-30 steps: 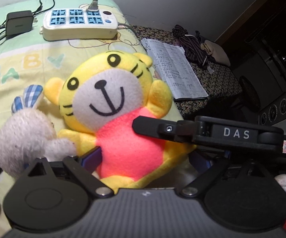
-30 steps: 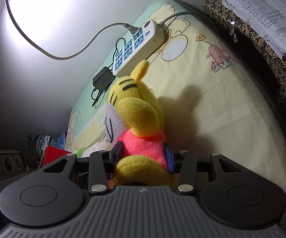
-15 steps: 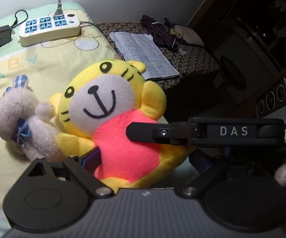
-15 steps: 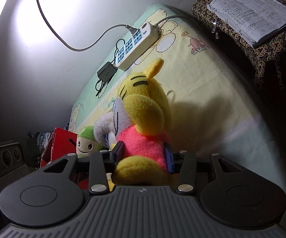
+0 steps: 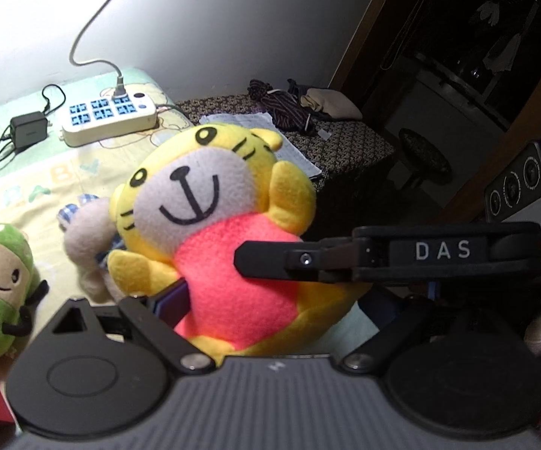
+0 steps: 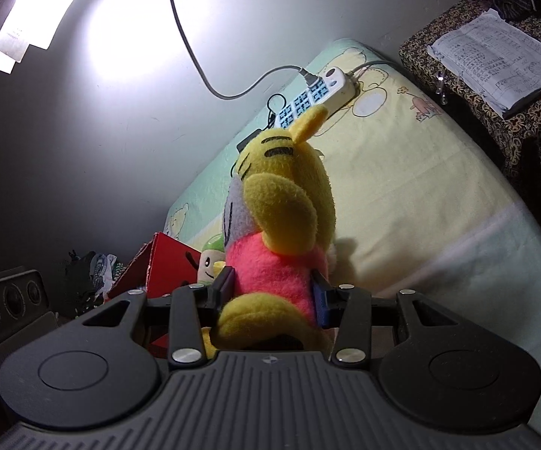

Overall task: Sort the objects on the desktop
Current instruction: 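Lift the tiger plush with the right gripper toward the red box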

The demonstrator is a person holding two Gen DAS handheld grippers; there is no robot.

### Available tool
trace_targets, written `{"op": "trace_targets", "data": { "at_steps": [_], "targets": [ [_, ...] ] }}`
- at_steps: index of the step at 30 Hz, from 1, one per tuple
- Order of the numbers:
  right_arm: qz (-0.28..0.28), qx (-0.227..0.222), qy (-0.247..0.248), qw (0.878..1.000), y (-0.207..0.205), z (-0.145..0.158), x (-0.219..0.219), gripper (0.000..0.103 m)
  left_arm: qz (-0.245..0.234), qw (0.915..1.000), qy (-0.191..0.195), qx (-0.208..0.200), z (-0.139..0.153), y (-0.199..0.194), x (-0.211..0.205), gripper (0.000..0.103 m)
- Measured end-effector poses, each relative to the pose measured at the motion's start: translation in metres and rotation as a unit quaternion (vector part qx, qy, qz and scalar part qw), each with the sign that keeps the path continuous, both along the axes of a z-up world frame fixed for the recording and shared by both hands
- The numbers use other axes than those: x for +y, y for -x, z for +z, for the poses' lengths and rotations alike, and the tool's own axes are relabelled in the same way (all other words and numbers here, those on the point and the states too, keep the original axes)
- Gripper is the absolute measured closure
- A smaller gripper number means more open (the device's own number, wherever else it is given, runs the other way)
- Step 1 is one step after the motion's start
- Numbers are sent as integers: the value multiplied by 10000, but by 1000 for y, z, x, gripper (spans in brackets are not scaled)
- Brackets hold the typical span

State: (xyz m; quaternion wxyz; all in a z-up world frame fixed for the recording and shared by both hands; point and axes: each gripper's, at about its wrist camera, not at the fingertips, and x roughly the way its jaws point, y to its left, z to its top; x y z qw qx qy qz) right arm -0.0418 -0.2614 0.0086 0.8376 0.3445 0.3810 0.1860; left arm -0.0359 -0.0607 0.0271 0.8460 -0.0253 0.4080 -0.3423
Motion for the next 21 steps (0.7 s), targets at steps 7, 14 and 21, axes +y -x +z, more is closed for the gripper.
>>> {"op": "trace_targets", "data": {
  "at_steps": [7, 14, 21],
  "targets": [
    [71, -368, -92, 9993, 17, 24, 57, 58, 170, 9988, 78, -444, 25, 25, 64, 9],
    [232, -675, -55, 9974, 22, 43, 116, 58, 402, 9965, 180, -707, 43, 38, 127, 9],
    [433, -946, 15, 9946, 12, 61, 172, 58, 690, 9927, 241, -963, 57, 41, 183, 9]
  ]
}}
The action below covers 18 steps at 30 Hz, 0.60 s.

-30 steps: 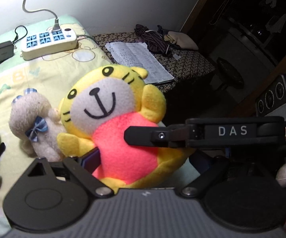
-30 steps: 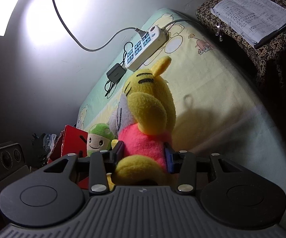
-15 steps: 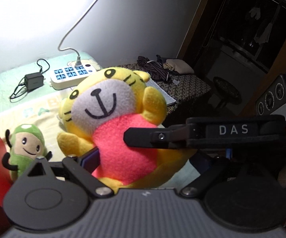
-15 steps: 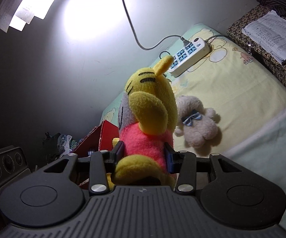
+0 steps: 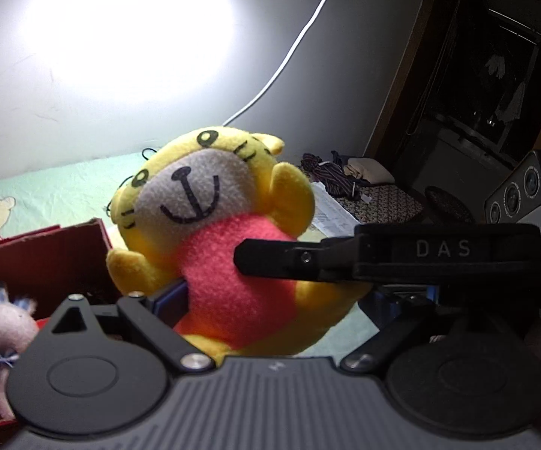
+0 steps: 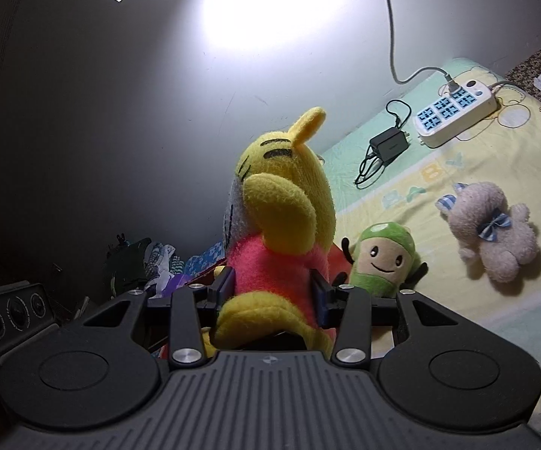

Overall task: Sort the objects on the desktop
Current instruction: 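Lift the tiger plush with the right gripper toward the red box, then lower the tiger plush into the red box beside the white bunny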

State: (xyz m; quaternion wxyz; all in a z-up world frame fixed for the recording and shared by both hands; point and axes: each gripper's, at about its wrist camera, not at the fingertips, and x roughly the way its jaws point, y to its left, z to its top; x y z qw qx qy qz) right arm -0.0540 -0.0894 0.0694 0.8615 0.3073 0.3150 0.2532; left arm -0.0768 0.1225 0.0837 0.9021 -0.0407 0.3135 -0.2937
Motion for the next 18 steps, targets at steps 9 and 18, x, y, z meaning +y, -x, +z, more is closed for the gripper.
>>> {"op": "trace_targets", "data": {
  "at_steps": [9, 18],
  "targets": [
    [142, -84, 540, 9984, -14, 11, 63, 58, 198, 9993, 299, 138, -5, -17, 58, 8],
    [102, 283, 1240, 9918, -36, 1, 103, 58, 163, 9958, 590, 680, -35, -41, 87, 8]
  ]
}}
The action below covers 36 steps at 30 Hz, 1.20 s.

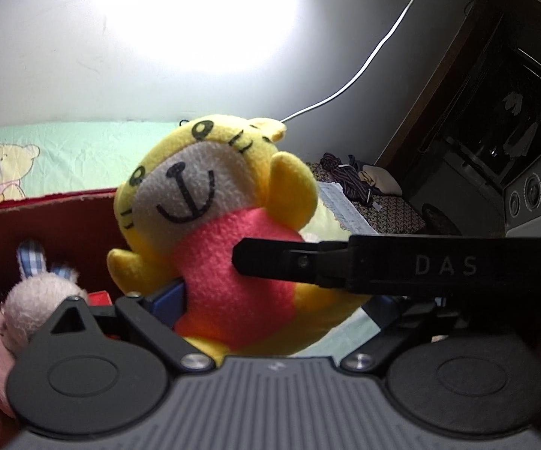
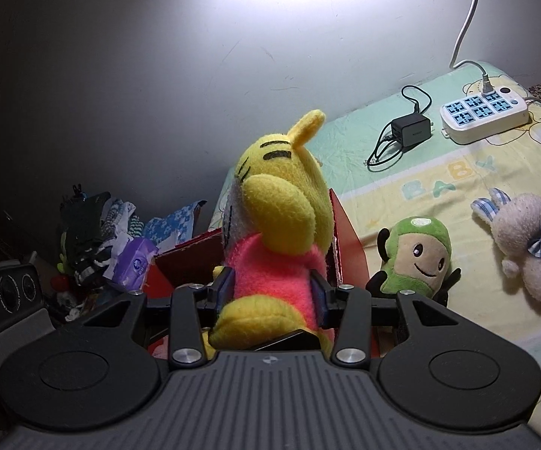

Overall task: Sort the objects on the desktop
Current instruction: 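Lower the tiger plush into the red box beside the white bunny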

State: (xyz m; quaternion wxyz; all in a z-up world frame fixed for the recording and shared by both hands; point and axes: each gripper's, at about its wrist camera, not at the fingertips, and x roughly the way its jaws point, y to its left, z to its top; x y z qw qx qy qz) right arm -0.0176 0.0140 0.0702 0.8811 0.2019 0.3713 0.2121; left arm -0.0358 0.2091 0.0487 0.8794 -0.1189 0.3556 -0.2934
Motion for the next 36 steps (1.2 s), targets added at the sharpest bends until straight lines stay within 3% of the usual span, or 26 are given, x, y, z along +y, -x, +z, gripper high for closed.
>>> {"op": "trace_targets", "data": {
  "at_steps": [14, 23, 36],
  "targets": [
    [39, 409, 850, 9955, -24, -19, 35, 59, -42, 9964, 349, 765, -37, -28, 30, 8],
    [62, 720, 1114, 9911, -36, -39, 46, 58, 42, 9940, 155, 1086, -50, -38, 29, 12],
    [2, 462, 1147, 9923, -42, -41, 49, 56, 75, 9929, 47, 1190, -55, -51, 36, 6]
  ]
}}
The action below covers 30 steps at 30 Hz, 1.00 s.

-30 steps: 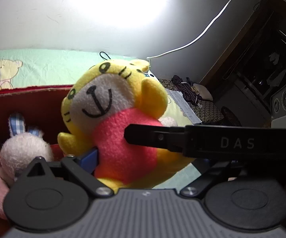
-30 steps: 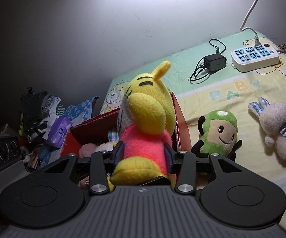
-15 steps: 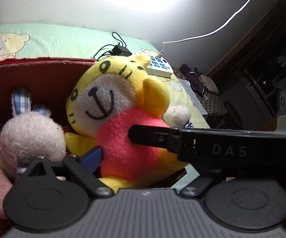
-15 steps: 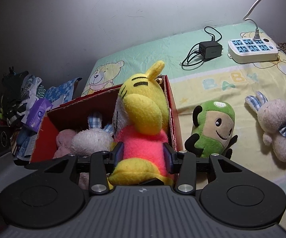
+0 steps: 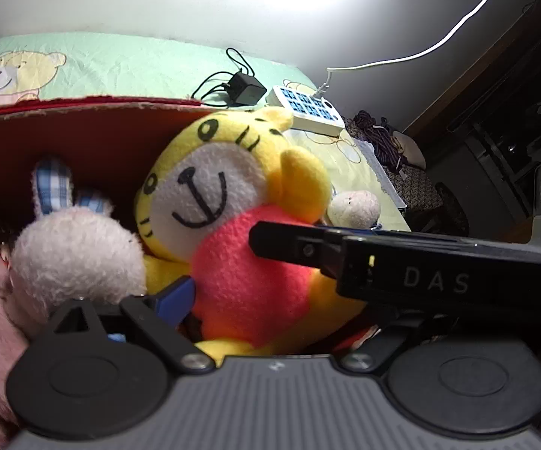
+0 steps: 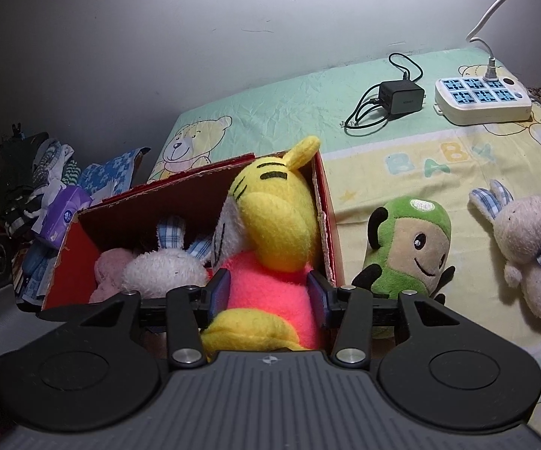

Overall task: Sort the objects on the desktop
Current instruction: 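Lower the tiger plush into the red box beside the white bunny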

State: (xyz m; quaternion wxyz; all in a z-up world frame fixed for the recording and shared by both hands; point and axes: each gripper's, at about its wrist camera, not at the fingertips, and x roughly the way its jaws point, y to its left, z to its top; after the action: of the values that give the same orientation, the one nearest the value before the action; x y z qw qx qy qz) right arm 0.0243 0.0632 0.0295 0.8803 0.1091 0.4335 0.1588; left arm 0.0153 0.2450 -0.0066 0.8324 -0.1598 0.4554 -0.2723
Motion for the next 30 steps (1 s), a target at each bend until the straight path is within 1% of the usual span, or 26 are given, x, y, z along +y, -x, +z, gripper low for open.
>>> {"op": "trace_targets", "data": {
  "at_steps": [1, 3, 5, 8, 10, 11, 12, 19, 27, 30],
  "targets": [
    [-23, -11, -21, 10000, 0, 0, -1, 55, 4, 10000, -27, 19, 0, 0, -1, 4],
    [-94, -60, -146, 9998, 2, 2, -5, 55, -34, 10000, -80, 15, 0, 0, -4, 4],
    [-143, -239, -204, 9994, 5, 7, -9, 55, -76, 9997, -210, -60, 1, 1, -12, 4],
    [-188, -453, -139, 9987, 8, 13, -13, 60, -78, 9994, -310, -98, 1, 1, -19, 5],
    [-210, -446, -218, 9985, 6, 13, -17, 65, -68, 9993, -360, -85, 1, -1, -22, 5],
    [-214, -392, -297, 9986, 5, 11, -19, 70, -57, 9993, -374, -79, 1, -1, -23, 5],
    [-231, -341, -352, 9985, 4, 10, -21, 71, -48, 9992, -394, -75, 0, -1, -23, 5],
    [-265, -220, -529, 9980, 5, 6, -24, 72, 3, 9990, -437, -58, -1, -1, -25, 3],
    [-183, -288, -414, 9986, 8, 3, -22, 73, -3, 9980, -635, 2, -2, -2, -27, 2],
    [-174, -287, -402, 9986, 8, 3, -22, 73, 7, 9981, -613, 4, 2, 0, -24, 3]
  ]
}}
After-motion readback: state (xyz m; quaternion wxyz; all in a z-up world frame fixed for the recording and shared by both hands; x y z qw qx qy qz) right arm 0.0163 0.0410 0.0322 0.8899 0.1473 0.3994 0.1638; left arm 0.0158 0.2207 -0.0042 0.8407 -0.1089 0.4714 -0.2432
